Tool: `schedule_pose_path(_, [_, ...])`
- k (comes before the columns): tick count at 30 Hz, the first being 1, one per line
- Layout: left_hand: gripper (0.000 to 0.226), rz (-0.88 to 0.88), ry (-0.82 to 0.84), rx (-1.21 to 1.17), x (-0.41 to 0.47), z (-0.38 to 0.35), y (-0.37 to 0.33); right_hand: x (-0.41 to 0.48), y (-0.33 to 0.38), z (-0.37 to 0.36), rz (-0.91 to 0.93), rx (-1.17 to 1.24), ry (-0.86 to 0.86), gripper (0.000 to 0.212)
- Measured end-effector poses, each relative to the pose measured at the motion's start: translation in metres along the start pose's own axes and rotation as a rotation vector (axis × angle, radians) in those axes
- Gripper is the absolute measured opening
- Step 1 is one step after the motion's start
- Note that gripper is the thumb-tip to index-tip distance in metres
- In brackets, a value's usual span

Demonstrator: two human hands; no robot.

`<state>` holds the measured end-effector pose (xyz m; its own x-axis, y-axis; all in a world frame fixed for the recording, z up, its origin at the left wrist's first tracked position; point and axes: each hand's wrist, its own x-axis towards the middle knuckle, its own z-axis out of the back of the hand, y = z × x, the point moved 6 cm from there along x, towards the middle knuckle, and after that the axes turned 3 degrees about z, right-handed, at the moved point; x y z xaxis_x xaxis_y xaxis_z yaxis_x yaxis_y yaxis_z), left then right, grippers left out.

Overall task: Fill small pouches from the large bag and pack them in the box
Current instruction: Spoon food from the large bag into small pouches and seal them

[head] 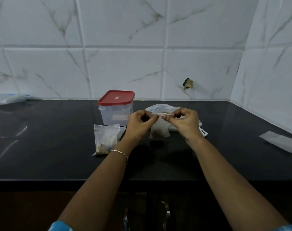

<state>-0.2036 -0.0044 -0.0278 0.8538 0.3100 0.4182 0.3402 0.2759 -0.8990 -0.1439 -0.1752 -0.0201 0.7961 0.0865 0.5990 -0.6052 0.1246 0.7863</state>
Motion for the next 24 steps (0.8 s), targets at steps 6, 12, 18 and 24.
schedule_pose_path(6, [0.005, 0.071, -0.020, -0.052, -0.006, 0.006, 0.000, -0.009, -0.002, -0.002, -0.095, 0.171, 0.117, 0.006])
schedule_pose_path(12, [0.009, 0.078, -0.074, -0.071, -0.028, 0.021, -0.011, -0.021, 0.011, -0.011, -0.110, 0.177, 0.075, 0.003])
schedule_pose_path(18, [0.007, -0.118, -0.152, 0.221, -0.055, 0.063, -0.045, -0.043, 0.039, -0.047, -0.150, 0.312, 0.210, 0.008])
schedule_pose_path(24, [0.007, 0.042, -0.206, 0.288, -0.062, 0.120, -0.033, -0.065, 0.055, -0.096, -0.188, 0.233, 0.390, 0.028])
